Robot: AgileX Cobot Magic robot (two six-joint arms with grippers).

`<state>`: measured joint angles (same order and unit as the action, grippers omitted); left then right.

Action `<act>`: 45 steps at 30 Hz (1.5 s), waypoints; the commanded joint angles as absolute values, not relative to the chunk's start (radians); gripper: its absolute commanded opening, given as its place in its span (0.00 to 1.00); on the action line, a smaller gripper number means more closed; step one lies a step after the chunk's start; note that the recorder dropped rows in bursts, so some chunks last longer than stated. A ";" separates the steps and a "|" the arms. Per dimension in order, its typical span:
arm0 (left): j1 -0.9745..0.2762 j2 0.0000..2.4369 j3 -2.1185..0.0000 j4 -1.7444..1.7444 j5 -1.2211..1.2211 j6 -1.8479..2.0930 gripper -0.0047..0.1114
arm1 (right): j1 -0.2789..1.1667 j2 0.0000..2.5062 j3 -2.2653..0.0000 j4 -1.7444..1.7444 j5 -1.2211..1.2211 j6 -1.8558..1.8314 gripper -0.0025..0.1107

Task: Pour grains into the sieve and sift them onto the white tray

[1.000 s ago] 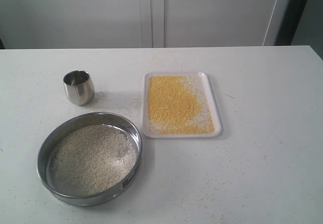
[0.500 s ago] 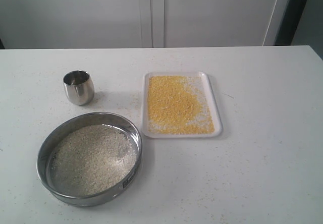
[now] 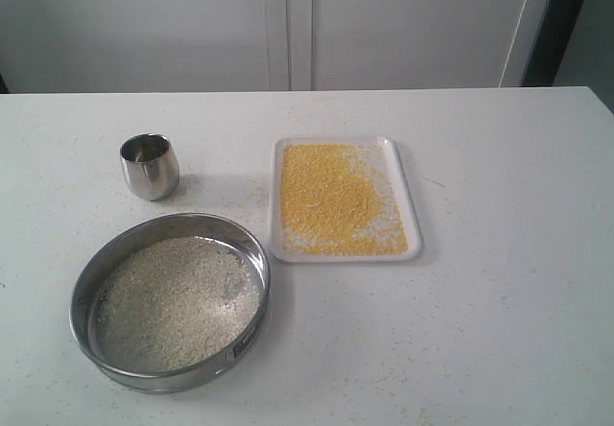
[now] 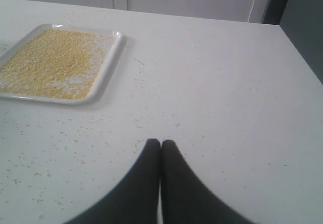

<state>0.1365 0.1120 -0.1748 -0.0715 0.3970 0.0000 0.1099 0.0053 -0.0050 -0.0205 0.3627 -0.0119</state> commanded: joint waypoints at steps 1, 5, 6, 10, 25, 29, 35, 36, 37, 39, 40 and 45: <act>0.137 0.052 -0.108 -0.074 0.344 0.000 0.04 | 0.099 0.000 0.000 -0.018 0.349 -0.023 0.02; 0.137 0.001 -0.061 -0.074 0.308 0.000 0.04 | 0.099 0.000 0.000 -0.018 0.349 -0.023 0.02; 0.137 0.000 -0.051 -0.074 0.299 0.000 0.04 | 0.099 0.000 0.000 -0.018 0.349 -0.023 0.02; 0.137 0.000 -0.005 -0.078 0.252 0.000 0.04 | 0.099 0.000 0.000 -0.018 0.349 -0.023 0.02; 0.137 0.000 0.000 -0.078 0.235 0.000 0.04 | 0.099 0.000 0.000 -0.018 0.349 -0.023 0.02; 0.106 0.000 0.000 -0.075 0.234 0.000 0.04 | 0.099 0.000 0.000 -0.018 0.349 -0.023 0.02; 0.106 0.000 0.000 -0.074 0.235 0.000 0.04 | 0.099 0.000 0.000 -0.018 0.349 -0.023 0.02; 0.106 0.000 0.000 -0.074 0.235 0.000 0.04 | 0.099 0.000 0.000 -0.018 0.349 -0.023 0.02; 0.106 0.000 0.000 -0.074 0.235 0.000 0.04 | 0.099 0.000 0.000 -0.018 0.349 -0.023 0.02; 0.106 0.000 0.000 -0.074 0.235 0.000 0.04 | 0.099 0.000 0.000 -0.018 0.349 -0.023 0.02; 0.106 0.000 0.000 -0.074 0.235 0.000 0.04 | 0.099 0.000 0.000 -0.018 0.349 -0.023 0.02; 0.106 0.000 0.000 -0.074 0.235 0.000 0.04 | 0.099 0.000 0.000 -0.018 0.349 -0.023 0.02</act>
<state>0.1145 0.0047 -0.0048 -0.0715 0.2353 0.0000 0.1099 0.0053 -0.0050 -0.0192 0.3627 -0.0119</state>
